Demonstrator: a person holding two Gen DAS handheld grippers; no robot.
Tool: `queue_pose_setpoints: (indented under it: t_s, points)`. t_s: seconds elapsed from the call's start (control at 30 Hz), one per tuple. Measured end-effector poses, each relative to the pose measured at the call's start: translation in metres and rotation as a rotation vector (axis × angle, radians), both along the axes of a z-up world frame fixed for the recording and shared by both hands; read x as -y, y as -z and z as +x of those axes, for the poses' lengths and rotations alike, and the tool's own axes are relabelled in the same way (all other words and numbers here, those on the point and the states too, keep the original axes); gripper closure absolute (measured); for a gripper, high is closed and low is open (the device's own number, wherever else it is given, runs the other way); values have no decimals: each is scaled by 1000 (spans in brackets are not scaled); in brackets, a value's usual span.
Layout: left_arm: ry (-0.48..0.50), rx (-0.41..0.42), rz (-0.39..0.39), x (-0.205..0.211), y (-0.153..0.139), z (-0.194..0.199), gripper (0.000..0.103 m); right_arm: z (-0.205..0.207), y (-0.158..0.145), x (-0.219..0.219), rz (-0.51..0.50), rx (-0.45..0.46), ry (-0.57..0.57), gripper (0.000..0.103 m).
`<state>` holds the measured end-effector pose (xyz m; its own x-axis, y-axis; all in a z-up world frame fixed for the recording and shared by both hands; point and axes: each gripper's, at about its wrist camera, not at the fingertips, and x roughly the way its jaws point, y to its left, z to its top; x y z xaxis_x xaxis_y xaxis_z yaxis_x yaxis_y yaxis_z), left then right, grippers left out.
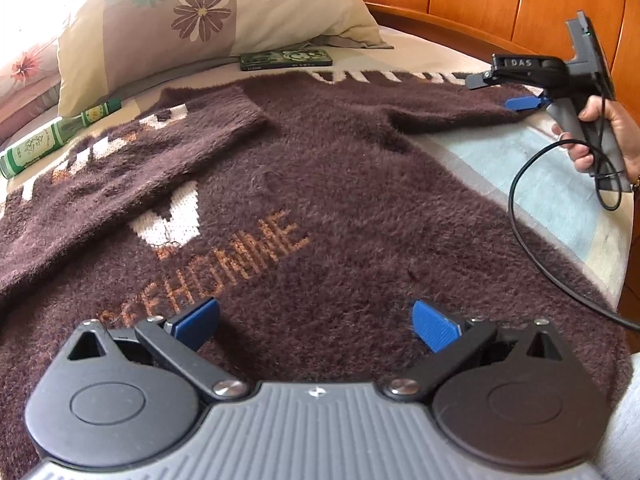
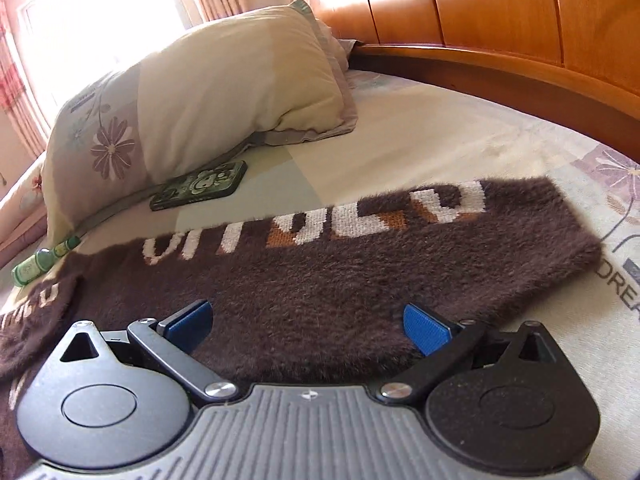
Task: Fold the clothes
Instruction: 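Move the open right gripper to the unfolded lettered sleeve cuff, then roll the right gripper onto the sleeve cuff and close it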
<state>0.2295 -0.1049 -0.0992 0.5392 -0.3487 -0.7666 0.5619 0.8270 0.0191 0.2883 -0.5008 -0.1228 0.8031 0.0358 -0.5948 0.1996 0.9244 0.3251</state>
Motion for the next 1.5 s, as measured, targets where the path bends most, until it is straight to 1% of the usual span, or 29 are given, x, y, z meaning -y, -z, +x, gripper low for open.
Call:
queue_pose_setpoints:
  t_s: [0.17, 0.27, 0.4, 0.5, 0.57, 0.63, 0.77, 0.9, 1.07, 1.33, 1.4, 1.5]
  points:
    - [14, 1, -12, 4, -6, -9, 1, -14, -12, 7, 49, 23, 6, 0]
    - [13, 0, -5, 7, -8, -13, 1, -25, -14, 13, 87, 41, 11, 0]
    - [21, -10, -6, 11, -6, -16, 1, -43, -9, 33, 172, 75, 33, 0]
    - [21, -39, -12, 15, -2, -15, 1, -49, -1, 46, 214, 67, 45, 0]
    - [27, -42, -7, 19, 0, -16, 1, -51, 5, 54, 240, 65, 76, 0]
    - [34, -39, -4, 21, 1, -17, 1, -50, 13, 64, 288, 64, 112, 0]
    - [32, -48, -13, 22, 1, -16, 1, -46, 23, 79, 369, 133, 138, 0]
    - [19, -51, -13, 23, 0, -14, 1, -33, 27, 91, 421, 171, 176, 0]
    - [14, -50, -12, 23, 2, -13, 1, -19, 31, 102, 416, 206, 176, 0]
    - [20, -54, -11, 24, 6, -11, 1, -37, 37, 115, 567, 311, 242, 0]
    - [18, -53, -13, 24, 6, -11, 1, -33, 38, 126, 649, 343, 303, 0]
    - [18, -52, -18, 23, 7, -12, 1, -28, 40, 139, 733, 365, 381, 0]
